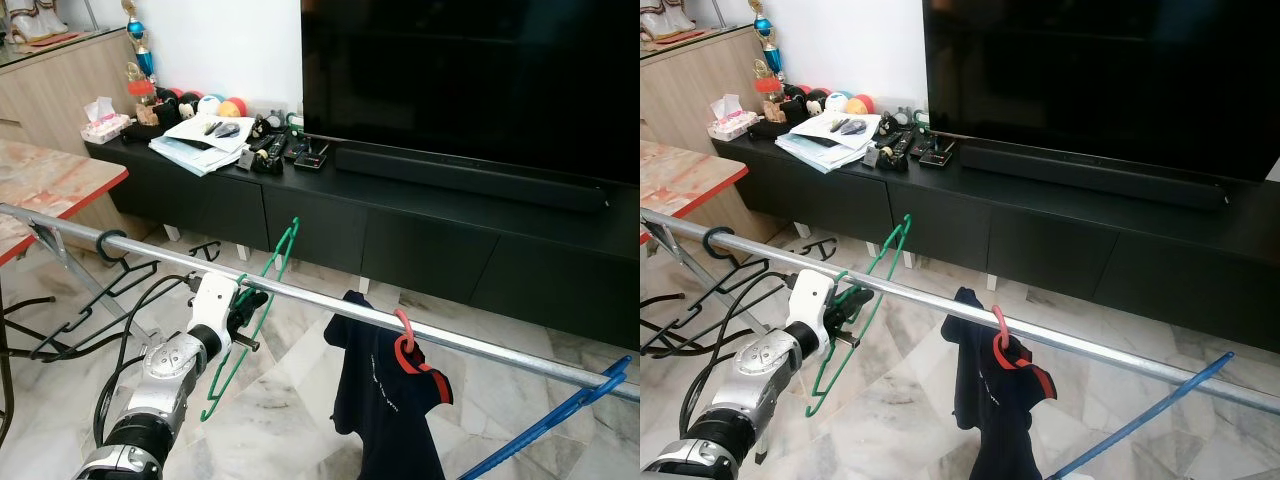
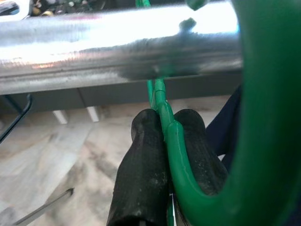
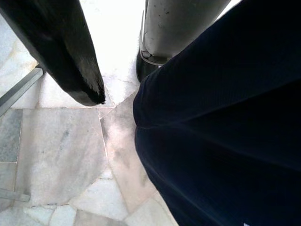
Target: Hang hanger
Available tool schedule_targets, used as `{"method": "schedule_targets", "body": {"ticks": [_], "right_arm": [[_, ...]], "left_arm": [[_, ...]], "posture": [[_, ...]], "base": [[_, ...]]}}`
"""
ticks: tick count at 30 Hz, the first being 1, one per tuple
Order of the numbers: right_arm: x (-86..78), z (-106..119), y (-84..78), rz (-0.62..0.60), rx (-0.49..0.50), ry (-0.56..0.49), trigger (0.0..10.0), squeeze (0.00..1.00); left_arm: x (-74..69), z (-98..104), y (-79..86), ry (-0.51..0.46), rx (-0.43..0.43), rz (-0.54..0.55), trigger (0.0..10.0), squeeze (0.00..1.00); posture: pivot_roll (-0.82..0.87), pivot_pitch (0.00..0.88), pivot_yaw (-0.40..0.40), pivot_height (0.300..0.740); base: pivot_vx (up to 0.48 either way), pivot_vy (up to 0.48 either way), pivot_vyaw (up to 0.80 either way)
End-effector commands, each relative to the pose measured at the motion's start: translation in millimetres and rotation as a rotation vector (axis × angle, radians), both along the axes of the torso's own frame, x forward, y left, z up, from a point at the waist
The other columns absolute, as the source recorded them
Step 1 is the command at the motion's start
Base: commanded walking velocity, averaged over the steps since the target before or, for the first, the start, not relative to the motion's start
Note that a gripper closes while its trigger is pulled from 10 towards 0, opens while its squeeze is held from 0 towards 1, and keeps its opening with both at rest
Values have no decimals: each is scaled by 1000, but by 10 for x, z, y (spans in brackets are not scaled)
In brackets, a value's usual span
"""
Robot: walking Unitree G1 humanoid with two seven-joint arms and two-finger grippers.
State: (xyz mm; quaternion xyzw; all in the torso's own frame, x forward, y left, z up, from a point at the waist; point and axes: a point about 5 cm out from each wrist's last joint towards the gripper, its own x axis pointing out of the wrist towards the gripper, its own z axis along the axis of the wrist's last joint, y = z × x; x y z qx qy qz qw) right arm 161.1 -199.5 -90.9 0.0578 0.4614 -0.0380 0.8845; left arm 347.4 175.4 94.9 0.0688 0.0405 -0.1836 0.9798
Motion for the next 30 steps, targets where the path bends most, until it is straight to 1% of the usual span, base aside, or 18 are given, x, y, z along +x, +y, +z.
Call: {"method": "schedule_targets", "body": {"ticks": [1, 5, 8, 9, 12, 14, 19, 23, 27, 29, 30], "right_arm": [[-37, -22, 21, 6, 3, 22, 10000, 0], [-38, -22, 23, 7, 2, 22, 10000, 0], [-39, -23, 23, 9, 0, 24, 10000, 0], [-39, -23, 24, 9, 0, 24, 10000, 0], [-40, -23, 24, 9, 0, 24, 10000, 0], [-41, -24, 26, 11, 1, 24, 10000, 0], [-44, -25, 28, 12, 1, 25, 10000, 0], [-42, -25, 29, 15, 0, 26, 10000, 0], [-41, -25, 29, 20, -2, 27, 10000, 0], [-41, -25, 29, 21, -2, 27, 10000, 0], [-41, -25, 29, 22, -3, 27, 10000, 0]], "left_arm": [[45, 24, -5, 11, 35, 10, 10000, 0], [81, 30, 4, 25, 59, 42, 10000, 0], [124, 70, 25, 26, 59, 77, 10000, 0], [146, 92, 26, 24, 73, 88, 10000, 0], [157, 100, 24, 24, 77, 93, 10000, 0], [171, 89, 27, 47, 74, 114, 10000, 0], [169, 59, 30, 66, 73, 127, 10000, 0], [156, 6, 57, 101, 76, 157, 10000, 0], [132, -28, 70, 110, 66, 161, 10000, 0], [126, -31, 78, 109, 40, 165, 10000, 0], [124, -28, 86, 106, 33, 168, 10000, 118]], "posture": [[44, 44, 33, 740], [43, 45, 33, 740], [41, 47, 33, 740], [41, 47, 33, 740], [41, 47, 33, 740], [40, 50, 34, 740], [41, 51, 34, 740], [40, 52, 34, 740], [40, 53, 34, 740], [40, 53, 34, 740], [40, 53, 34, 740]], "base": [[0, 0, 0], [0, 0, 0], [0, 0, 0], [0, 0, 0], [0, 0, 0], [0, 0, 0], [0, 0, 0], [0, 0, 0], [0, 0, 0], [0, 0, 0], [0, 0, 0]]}}
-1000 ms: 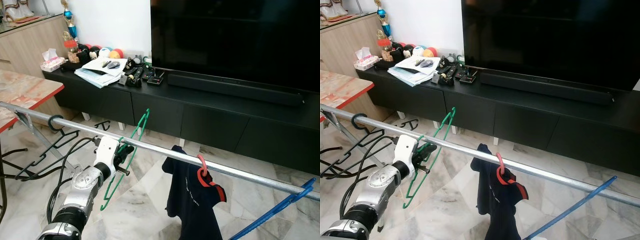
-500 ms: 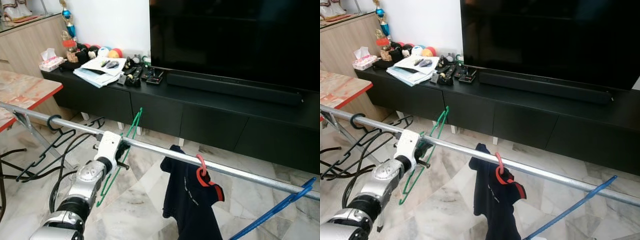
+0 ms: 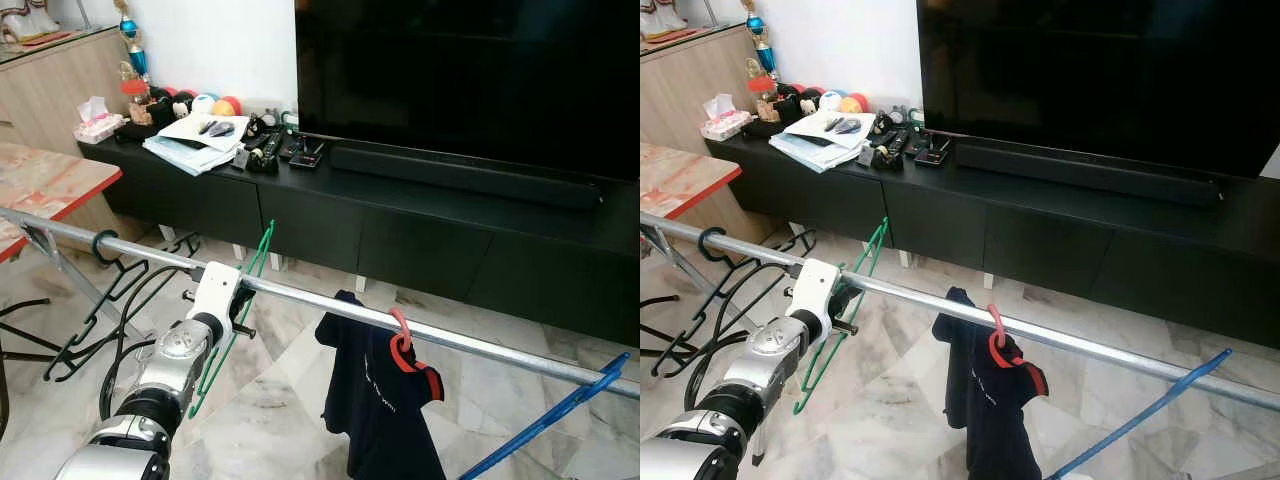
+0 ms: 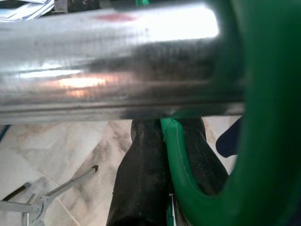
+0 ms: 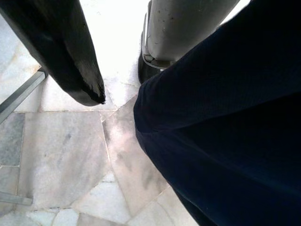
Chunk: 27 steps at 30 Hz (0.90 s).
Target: Hang hanger
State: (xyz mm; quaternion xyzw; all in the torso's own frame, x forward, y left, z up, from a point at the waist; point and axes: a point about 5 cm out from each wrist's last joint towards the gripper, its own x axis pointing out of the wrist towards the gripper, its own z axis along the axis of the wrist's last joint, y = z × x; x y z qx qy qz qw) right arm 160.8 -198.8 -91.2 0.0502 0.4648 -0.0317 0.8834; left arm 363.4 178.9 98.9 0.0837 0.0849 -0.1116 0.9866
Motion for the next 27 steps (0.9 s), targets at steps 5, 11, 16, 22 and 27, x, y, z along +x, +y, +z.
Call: {"method": "schedule_targets", "body": {"ticks": [5, 11, 16, 22, 27], "right_arm": [[-37, -21, 23, 7, 3, 20, 10000, 0], [-36, -20, 21, 17, -2, 21, 10000, 0], [-36, -20, 21, 20, -4, 22, 10000, 0], [-32, -19, 22, 20, -4, 20, 10000, 0], [-29, -18, 23, 22, -4, 19, 10000, 0]], "left_arm": [[-40, -73, 67, 34, -30, 31, 10000, 1000], [-58, -82, 38, 29, -39, 9, 10000, 1000], [-73, -55, 75, 7, -42, 8, 10000, 1000], [-103, -45, 109, -10, -47, 9, 10000, 1000], [-157, -30, 128, -34, -51, -1, 10000, 1000]], "posture": [[40, 53, 34, 740], [43, 51, 32, 740], [43, 51, 32, 740], [47, 49, 33, 740], [49, 47, 34, 740]], "base": [[0, 0, 0], [0, 0, 0], [0, 0, 0], [0, 0, 0], [0, 0, 0]]}}
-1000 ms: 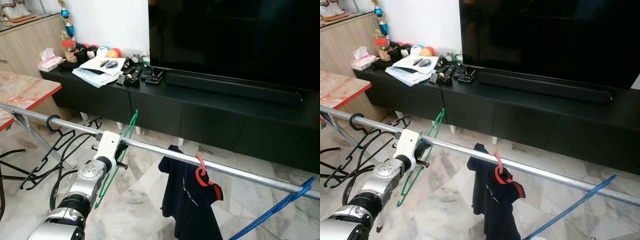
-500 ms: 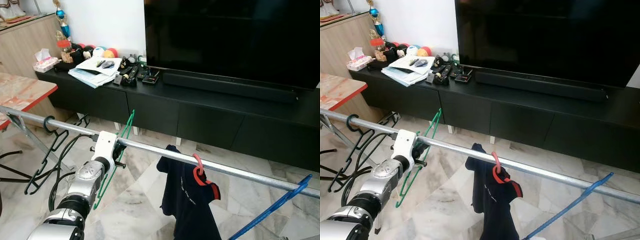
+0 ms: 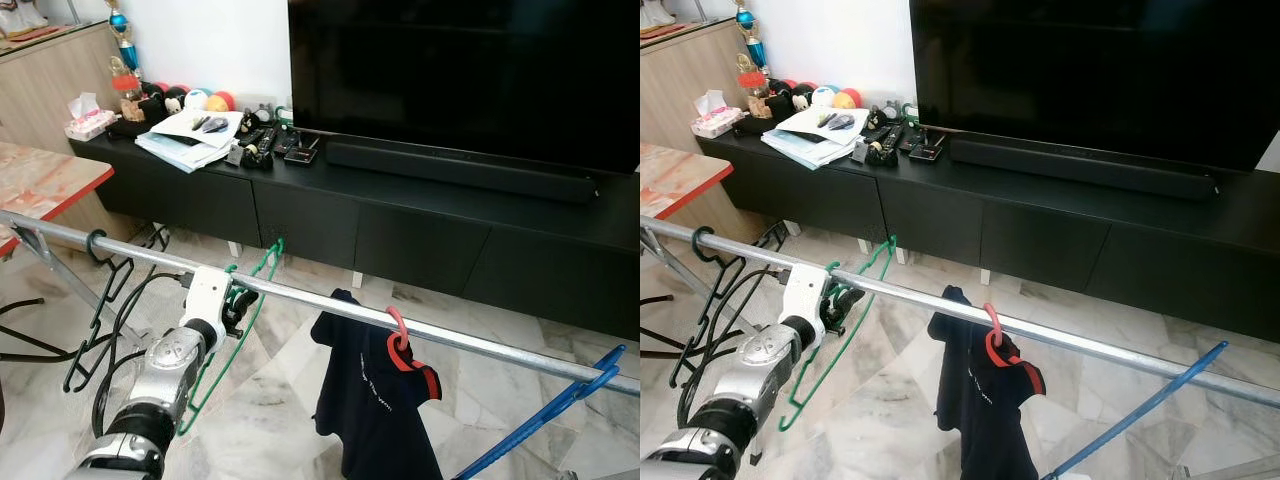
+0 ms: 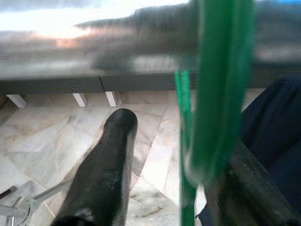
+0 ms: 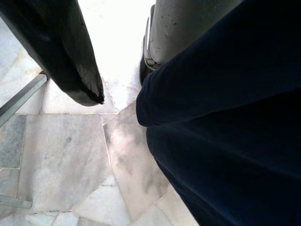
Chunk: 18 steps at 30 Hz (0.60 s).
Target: Hang hanger
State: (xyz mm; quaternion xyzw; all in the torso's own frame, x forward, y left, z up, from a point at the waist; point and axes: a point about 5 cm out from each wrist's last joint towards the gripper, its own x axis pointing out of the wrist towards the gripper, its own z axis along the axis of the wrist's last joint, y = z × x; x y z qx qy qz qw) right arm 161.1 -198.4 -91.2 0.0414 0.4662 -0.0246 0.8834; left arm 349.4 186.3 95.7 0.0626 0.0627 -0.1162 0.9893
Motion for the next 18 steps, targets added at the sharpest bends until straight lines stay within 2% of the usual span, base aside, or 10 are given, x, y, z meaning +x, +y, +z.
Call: {"method": "schedule_targets", "body": {"ticks": [1, 9, 18], "right_arm": [[-32, -18, 19, 1, 4, 16, 10000, 0], [-28, -16, 18, 6, 3, 16, 10000, 0], [-28, -15, 13, 10, 2, 15, 10000, 0]], "left_arm": [[-24, 3, 56, 4, -4, 6, 10000, 1000], [-125, 3, 73, -14, 9, -23, 10000, 1000], [-332, 147, 82, -115, 12, -43, 10000, 1000]], "posture": [[49, 47, 34, 740], [54, 48, 36, 740], [55, 48, 39, 740]], "base": [[0, 0, 0], [0, 0, 0], [0, 0, 0]]}}
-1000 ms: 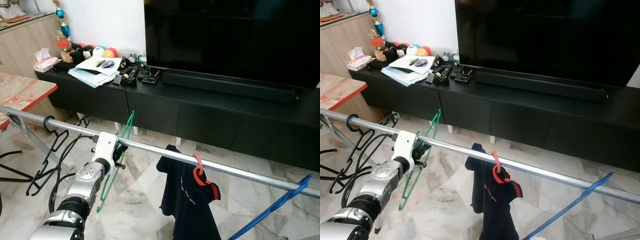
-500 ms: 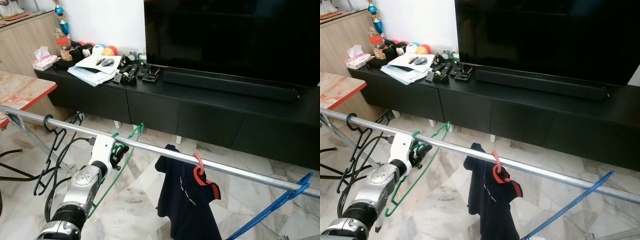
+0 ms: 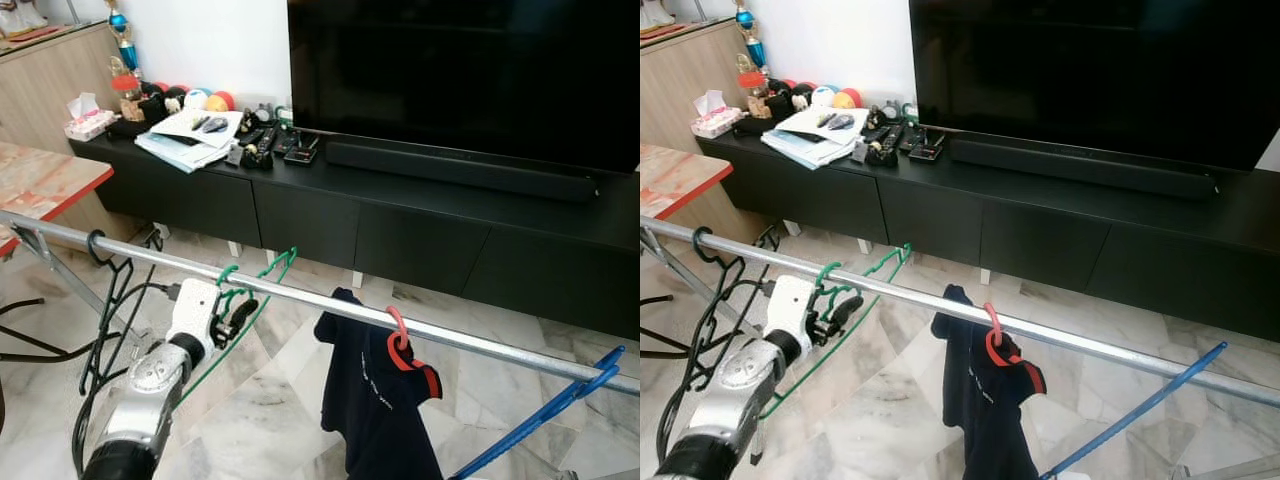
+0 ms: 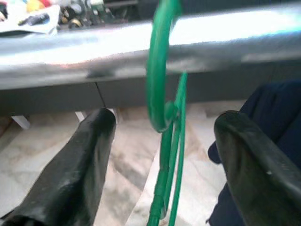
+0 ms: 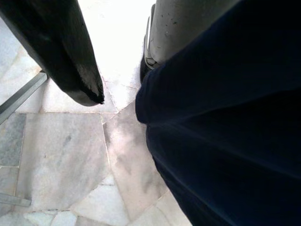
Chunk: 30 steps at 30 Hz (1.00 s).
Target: Hang hanger
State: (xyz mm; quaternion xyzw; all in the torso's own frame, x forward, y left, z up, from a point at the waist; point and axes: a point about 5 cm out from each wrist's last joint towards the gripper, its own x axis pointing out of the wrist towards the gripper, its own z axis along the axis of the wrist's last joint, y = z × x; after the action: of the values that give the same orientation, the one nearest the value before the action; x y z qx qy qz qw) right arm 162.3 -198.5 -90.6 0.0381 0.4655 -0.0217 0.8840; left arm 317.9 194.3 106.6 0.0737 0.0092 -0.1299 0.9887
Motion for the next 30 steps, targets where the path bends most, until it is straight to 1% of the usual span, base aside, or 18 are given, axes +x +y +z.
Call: {"method": "schedule_targets", "body": {"ticks": [1, 3, 5, 10, 11, 12, 13, 15, 17, 18, 20, 21, 25, 27, 30], "right_arm": [[-40, -20, 13, 1, 5, 17, 10000, 0], [-40, -20, 10, -1, 5, 17, 10000, 0], [-39, -19, 8, 0, 4, 17, 10000, 0], [-39, -19, 6, 1, 3, 18, 10000, 0], [-38, -19, 6, 2, 3, 18, 10000, 0], [-37, -19, 7, 3, 3, 18, 10000, 0], [-37, -18, 8, 4, 3, 18, 10000, 0], [-36, -18, 8, 4, 3, 17, 10000, 0], [-35, -18, 8, 4, 2, 17, 10000, 0], [-36, -18, 7, 3, 2, 17, 10000, 0], [-37, -18, 7, 2, 2, 17, 10000, 0], [-38, -18, 6, 2, 2, 17, 10000, 0], [-38, -19, 8, 4, 3, 17, 10000, 0], [-38, -19, 10, 5, 3, 18, 10000, 0], [-37, -19, 12, 3, 4, 16, 10000, 0]], "left_arm": [[-39, 51, 0, -16, 0, -6, 10000, 1000], [-90, 88, -3, -41, -6, 4, 10000, 1000], [-160, 140, 15, -84, -17, 39, 10000, 1000], [-225, 149, 44, -100, -32, 88, 10000, 988], [-242, 137, 69, -100, -36, 116, 10000, 635], [-246, 130, 83, -98, -37, 128, 10000, 455], [-251, 125, 92, -95, -36, 135, 10000, 0], [-259, 119, 103, -95, -38, 145, 10000, 0], [-283, 135, 104, -117, -45, 156, 10000, 0], [-314, 130, 97, -130, -21, 156, 10000, 0], [-337, 115, 96, -131, -11, 165, 10000, 0], [-347, 106, 95, -130, -20, 175, 10000, 0], [-392, 99, 28, -148, -24, 168, 10000, 0], [-395, 104, -21, -149, -42, 156, 10000, 0], [-376, 119, -44, -154, -40, 149, 10000, 0]], "posture": [[55, 47, 39, 740], [57, 47, 38, 740], [58, 45, 37, 740], [60, 45, 37, 740], [60, 45, 35, 740], [58, 44, 35, 740], [58, 44, 35, 740], [58, 44, 35, 740], [58, 44, 35, 740], [58, 44, 35, 740], [56, 43, 40, 740], [58, 43, 38, 740], [59, 45, 37, 740], [60, 44, 37, 740], [58, 44, 39, 740]], "base": [[0, 0, 0], [0, 0, 0], [0, 0, 0], [0, 0, 0], [0, 0, 0], [0, 0, 0], [0, 0, 0], [0, 0, 0], [0, 0, 0], [0, 0, 0], [0, 0, 0], [0, 0, 0], [0, 0, 0], [0, 0, 0], [0, 0, 0]]}}
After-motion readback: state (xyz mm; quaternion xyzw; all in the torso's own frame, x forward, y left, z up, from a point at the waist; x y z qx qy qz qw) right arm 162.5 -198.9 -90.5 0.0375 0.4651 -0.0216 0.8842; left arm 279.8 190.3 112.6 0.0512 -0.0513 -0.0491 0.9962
